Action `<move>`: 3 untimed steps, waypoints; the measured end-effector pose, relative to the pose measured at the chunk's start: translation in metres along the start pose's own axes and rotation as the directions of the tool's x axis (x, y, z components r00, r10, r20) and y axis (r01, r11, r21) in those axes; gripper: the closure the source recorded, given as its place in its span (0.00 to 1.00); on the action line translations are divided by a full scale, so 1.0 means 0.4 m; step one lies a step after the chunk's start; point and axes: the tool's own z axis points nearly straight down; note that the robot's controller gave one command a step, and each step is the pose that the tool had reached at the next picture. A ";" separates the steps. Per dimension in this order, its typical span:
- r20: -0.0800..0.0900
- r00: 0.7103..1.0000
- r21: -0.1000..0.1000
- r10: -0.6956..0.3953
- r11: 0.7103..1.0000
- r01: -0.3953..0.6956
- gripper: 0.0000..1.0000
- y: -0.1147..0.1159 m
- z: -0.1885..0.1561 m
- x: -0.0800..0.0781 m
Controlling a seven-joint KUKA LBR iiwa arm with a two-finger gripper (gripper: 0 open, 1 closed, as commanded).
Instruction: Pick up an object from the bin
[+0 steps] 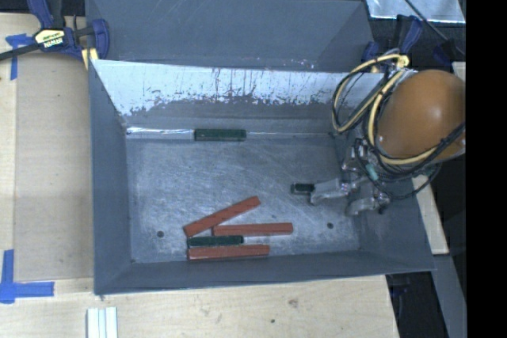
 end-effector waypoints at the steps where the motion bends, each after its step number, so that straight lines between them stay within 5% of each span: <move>1: -0.004 0.994 0.005 0.106 0.994 -0.106 0.00 -0.171 0.000 -0.015; 2: 0.007 0.995 0.013 0.104 0.995 -0.104 1.00 -0.171 -0.002 -0.027; 3: -0.006 0.994 0.015 0.112 0.994 -0.112 1.00 -0.112 -0.183 -0.039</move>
Offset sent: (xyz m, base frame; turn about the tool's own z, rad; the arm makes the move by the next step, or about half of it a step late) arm 0.0646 -0.0152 -0.0036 0.1050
